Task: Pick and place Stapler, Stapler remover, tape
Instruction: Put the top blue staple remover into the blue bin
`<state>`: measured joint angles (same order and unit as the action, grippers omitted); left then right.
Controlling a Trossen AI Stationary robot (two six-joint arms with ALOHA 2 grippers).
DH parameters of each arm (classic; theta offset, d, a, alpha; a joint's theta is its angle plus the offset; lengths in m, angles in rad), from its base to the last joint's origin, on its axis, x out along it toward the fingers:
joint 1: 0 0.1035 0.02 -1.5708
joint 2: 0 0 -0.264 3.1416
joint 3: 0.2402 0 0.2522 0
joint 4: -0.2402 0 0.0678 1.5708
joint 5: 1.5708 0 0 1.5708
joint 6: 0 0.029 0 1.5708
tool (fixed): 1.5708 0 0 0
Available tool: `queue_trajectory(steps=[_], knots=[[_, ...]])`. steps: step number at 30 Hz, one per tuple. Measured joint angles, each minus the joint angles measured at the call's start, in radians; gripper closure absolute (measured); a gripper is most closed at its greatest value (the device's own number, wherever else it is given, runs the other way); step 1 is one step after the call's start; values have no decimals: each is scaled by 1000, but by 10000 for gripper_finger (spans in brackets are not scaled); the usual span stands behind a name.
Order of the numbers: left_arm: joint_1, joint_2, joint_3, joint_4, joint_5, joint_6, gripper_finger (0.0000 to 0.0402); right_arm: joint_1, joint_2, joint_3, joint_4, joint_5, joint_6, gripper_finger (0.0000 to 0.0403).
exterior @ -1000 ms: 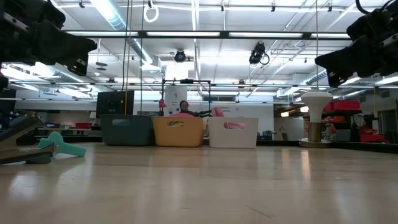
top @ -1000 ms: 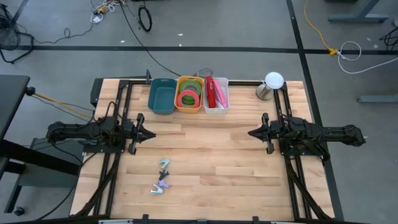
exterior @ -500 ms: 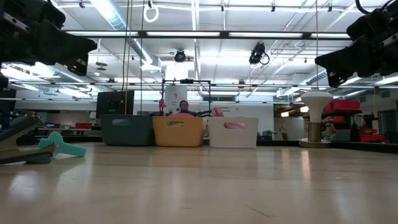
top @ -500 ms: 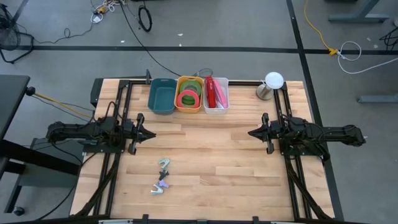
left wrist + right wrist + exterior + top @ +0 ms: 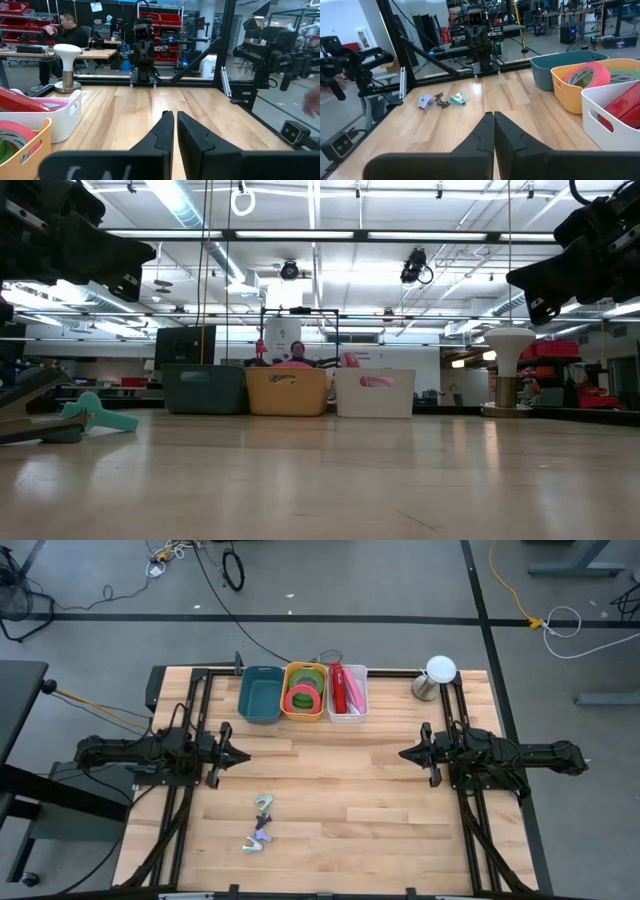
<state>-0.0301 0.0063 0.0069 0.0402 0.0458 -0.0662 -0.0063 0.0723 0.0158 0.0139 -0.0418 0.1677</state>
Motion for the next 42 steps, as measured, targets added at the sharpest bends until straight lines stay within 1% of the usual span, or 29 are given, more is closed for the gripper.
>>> queue_trajectory(steps=[4,8,11,14,16,20,25,29,32,38,42], knots=[[0,0,0,6,0,2,376,0,0,0,0,0,0,396],[0,0,0,64,13,-12,376,0,0,0,0,0,0,396],[0,0,0,166,26,-96,376,0,0,0,0,0,0,396],[0,0,1,305,27,-168,376,0,0,0,0,0,0,396],[0,0,19,326,28,-190,376,0,0,0,0,0,0,396],[0,7,109,278,28,-200,376,0,0,0,0,0,0,396],[0,87,269,36,25,-182,376,0,0,0,0,0,0,396],[0,209,414,-141,-6,-184,376,0,0,0,0,0,0,396],[0,307,512,-184,-9,-177,376,0,0,0,0,0,0,396],[0,494,677,-204,-9,-173,376,0,0,0,0,0,0,396],[0,598,789,-286,-8,-173,376,0,0,0,0,0,0,396]])
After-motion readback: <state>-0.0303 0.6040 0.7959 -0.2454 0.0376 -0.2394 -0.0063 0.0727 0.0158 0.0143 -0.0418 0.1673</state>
